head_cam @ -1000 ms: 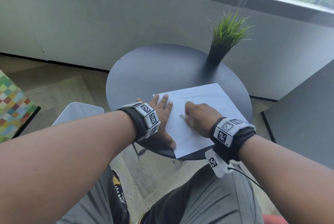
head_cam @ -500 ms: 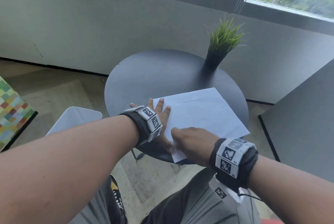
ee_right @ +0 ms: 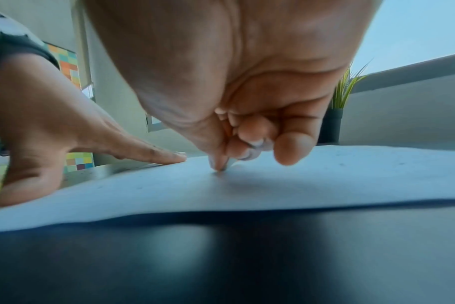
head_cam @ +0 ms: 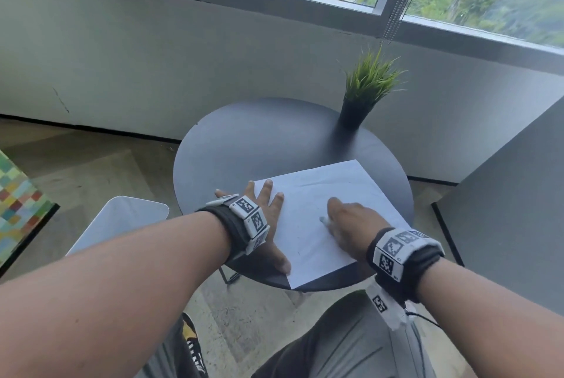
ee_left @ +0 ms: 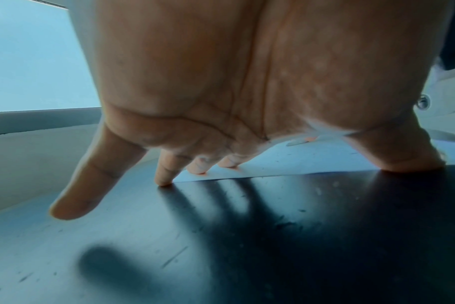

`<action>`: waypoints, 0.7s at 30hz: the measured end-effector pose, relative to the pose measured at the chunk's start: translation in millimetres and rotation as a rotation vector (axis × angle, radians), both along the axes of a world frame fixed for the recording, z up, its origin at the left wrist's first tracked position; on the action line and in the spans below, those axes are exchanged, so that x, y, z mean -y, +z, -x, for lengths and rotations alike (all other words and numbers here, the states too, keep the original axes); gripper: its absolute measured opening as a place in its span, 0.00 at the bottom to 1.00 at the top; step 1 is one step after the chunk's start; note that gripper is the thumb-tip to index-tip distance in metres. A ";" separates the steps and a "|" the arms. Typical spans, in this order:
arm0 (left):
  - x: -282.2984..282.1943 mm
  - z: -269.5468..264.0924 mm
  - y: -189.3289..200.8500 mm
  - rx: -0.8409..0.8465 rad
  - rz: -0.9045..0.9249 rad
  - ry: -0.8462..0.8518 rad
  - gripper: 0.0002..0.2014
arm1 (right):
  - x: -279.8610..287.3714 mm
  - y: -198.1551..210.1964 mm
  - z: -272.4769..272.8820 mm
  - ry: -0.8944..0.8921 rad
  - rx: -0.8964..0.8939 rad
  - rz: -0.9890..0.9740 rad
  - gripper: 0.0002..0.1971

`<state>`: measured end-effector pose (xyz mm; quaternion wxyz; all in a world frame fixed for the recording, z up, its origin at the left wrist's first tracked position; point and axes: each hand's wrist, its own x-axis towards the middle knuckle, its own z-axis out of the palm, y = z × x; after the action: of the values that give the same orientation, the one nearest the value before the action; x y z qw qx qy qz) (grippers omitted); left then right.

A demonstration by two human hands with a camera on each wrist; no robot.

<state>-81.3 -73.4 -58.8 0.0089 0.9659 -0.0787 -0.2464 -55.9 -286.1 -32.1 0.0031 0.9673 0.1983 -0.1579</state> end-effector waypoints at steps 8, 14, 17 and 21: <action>-0.8 3.0 -2.0 0.034 0.014 0.000 0.74 | -6.7 -1.4 8.9 0.034 -0.096 -0.024 0.16; -2.4 -1.5 3.2 -0.016 0.002 -0.004 0.73 | 10.3 -5.9 -15.1 -0.101 -0.043 -0.010 0.14; -3.7 0.1 11.6 -0.002 0.027 -0.013 0.62 | 4.0 -0.5 -17.8 -0.087 -0.071 -0.047 0.12; -11.2 6.3 10.6 0.026 0.056 -0.025 0.56 | -12.2 3.2 -27.8 -0.092 -0.063 -0.191 0.11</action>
<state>-87.7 -62.2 -48.2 0.0317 0.9674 -0.0977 -0.2317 -28.1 -273.9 -28.9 -0.1026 0.9658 0.1678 -0.1688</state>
